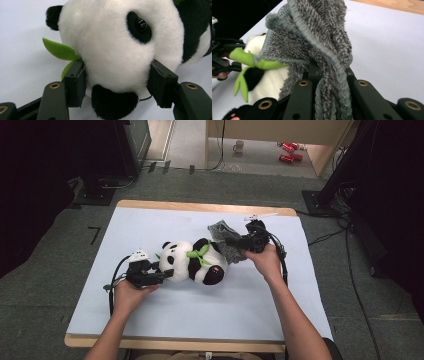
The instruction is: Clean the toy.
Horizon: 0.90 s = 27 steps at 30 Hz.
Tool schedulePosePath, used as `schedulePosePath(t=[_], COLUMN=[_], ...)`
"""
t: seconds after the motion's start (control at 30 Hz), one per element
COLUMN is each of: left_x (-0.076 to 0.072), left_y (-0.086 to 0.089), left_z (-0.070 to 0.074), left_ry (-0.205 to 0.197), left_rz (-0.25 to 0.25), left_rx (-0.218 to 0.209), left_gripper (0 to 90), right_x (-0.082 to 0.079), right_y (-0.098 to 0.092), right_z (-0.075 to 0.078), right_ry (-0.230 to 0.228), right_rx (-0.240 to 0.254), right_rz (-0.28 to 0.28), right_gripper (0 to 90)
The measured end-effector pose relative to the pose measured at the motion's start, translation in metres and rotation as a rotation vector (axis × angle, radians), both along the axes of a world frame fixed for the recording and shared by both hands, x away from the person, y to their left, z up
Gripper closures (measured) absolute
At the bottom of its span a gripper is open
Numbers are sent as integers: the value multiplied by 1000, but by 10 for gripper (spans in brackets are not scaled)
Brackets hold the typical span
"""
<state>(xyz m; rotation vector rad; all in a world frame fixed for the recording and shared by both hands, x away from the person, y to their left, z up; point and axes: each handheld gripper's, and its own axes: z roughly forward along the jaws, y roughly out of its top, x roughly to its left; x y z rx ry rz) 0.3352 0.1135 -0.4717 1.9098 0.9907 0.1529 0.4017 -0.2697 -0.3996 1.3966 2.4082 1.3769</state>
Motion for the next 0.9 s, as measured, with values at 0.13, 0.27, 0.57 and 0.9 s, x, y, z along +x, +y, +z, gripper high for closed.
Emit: schedulePosePath(t=[0.13, 0.27, 0.57, 0.9], left_x=[1, 3, 7, 5], left_y=[1, 1, 3, 2], left_z=[0, 1, 1, 1], left_ry=[8, 16, 19, 3], left_rz=[-4, -9, -37, -34], left_rx=[-4, 0, -3, 3], left_gripper=[386, 386, 384, 382], right_x=[1, 1, -2, -17], right_y=[-10, -17, -37, -37], right_z=[-8, -13, -20, 17], right_ry=[32, 43, 76, -25], right_rx=[20, -9, -67, 34], right_rz=[-33, -64, -123, -115], right_gripper=[782, 784, 784, 784])
